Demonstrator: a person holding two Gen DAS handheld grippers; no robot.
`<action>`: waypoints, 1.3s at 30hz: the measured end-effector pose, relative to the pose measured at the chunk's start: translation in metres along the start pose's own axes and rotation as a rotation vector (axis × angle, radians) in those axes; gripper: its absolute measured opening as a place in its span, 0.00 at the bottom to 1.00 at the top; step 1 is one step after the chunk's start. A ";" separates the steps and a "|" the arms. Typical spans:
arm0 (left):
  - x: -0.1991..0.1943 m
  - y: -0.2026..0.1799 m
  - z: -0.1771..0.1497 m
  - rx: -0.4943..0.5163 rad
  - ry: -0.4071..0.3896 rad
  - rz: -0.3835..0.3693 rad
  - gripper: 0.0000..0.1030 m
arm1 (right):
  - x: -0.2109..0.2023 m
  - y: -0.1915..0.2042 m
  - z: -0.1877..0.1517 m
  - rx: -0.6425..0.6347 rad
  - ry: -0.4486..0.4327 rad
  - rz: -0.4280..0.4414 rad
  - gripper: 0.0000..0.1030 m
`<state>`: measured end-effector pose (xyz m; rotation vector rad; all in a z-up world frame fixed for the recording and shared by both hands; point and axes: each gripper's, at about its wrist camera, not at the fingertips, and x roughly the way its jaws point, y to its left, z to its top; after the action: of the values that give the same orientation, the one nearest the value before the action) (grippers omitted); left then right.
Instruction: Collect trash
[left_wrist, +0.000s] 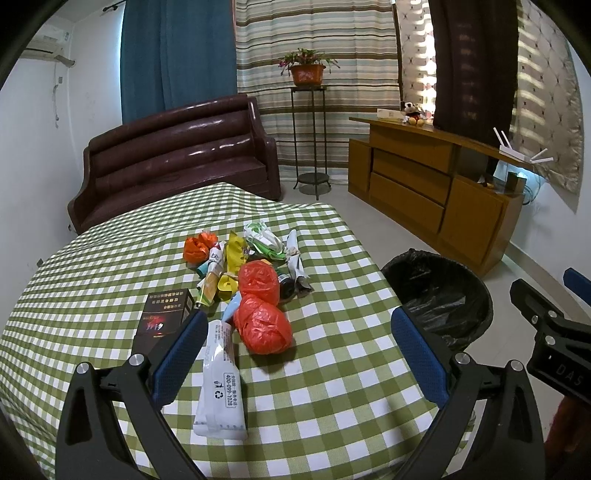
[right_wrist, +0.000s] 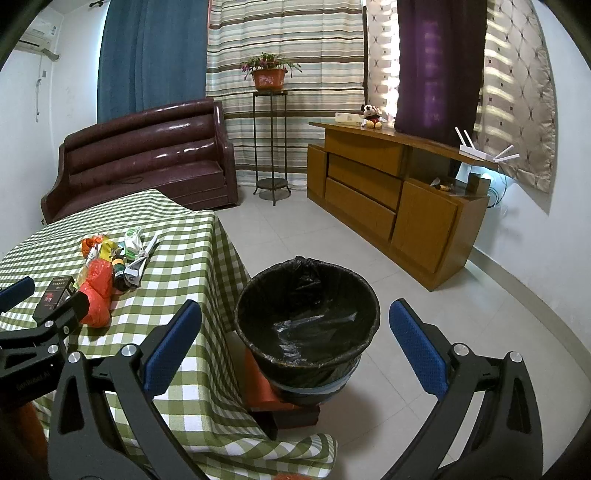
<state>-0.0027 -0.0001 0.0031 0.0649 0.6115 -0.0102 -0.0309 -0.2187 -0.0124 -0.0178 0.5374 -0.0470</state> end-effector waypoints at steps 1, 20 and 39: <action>0.000 0.000 0.000 -0.001 0.000 0.001 0.94 | 0.000 0.000 0.000 0.000 0.000 0.000 0.96; 0.002 0.001 -0.001 -0.002 0.006 -0.001 0.94 | 0.000 -0.001 0.000 0.003 0.002 0.001 0.96; 0.003 0.001 -0.001 -0.003 0.007 -0.002 0.94 | 0.001 0.000 -0.001 0.004 0.002 0.002 0.96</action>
<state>-0.0013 0.0011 0.0007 0.0617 0.6185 -0.0112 -0.0303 -0.2192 -0.0135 -0.0130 0.5394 -0.0467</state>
